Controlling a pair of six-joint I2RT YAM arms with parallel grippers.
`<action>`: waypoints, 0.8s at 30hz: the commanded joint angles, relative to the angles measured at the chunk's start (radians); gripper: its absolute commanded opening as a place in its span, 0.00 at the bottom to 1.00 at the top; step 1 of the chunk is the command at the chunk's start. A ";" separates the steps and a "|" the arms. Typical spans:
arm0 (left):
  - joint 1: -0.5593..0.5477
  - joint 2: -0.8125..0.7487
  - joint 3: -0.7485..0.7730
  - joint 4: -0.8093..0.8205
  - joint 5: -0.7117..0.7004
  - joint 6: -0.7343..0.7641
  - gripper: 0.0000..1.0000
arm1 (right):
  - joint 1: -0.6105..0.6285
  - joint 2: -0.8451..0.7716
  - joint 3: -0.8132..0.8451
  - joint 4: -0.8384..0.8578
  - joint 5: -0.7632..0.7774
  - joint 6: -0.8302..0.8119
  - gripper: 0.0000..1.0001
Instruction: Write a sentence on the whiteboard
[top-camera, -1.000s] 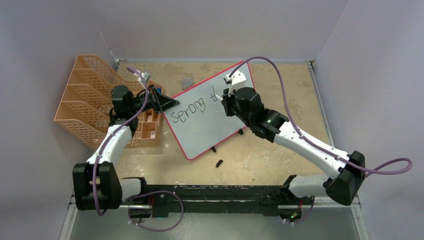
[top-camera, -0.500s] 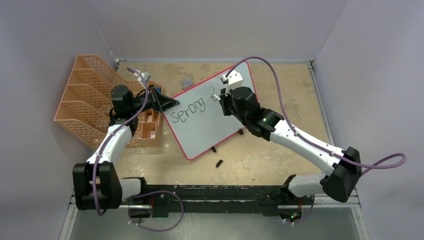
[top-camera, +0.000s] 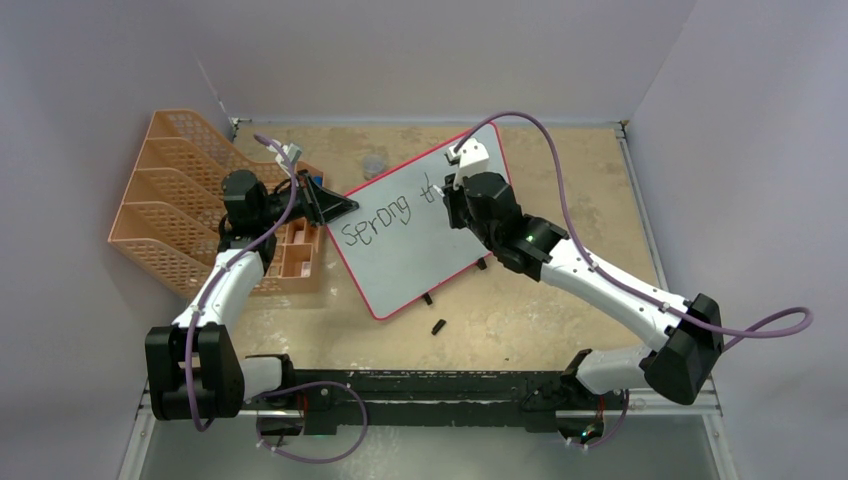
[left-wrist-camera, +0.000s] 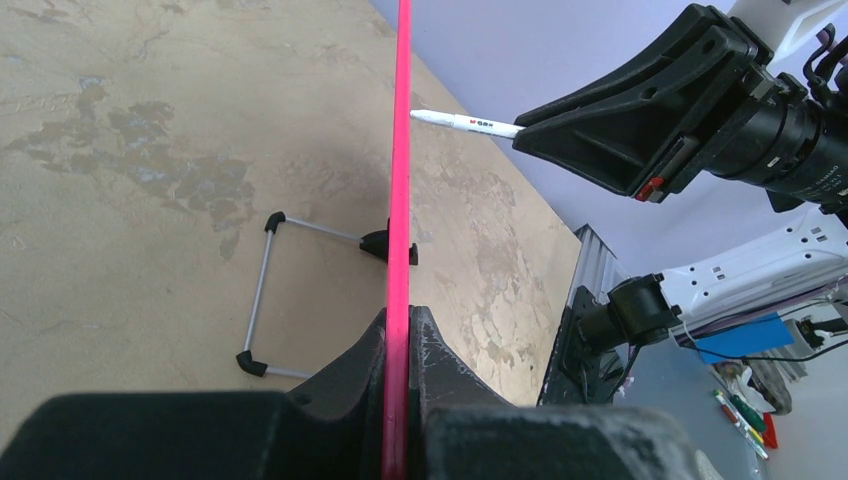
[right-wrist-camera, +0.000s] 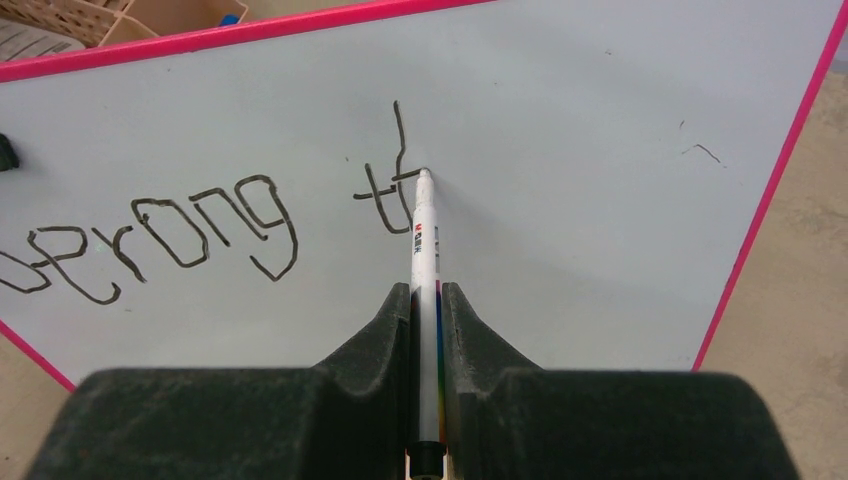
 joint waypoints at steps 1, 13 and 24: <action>-0.023 0.007 0.015 -0.020 0.050 0.044 0.00 | -0.009 -0.004 0.027 0.038 0.034 -0.008 0.00; -0.023 0.006 0.015 -0.021 0.046 0.044 0.00 | -0.013 -0.011 0.007 -0.017 0.014 0.017 0.00; -0.023 0.005 0.014 -0.020 0.046 0.044 0.00 | -0.012 -0.035 -0.021 -0.057 0.001 0.037 0.00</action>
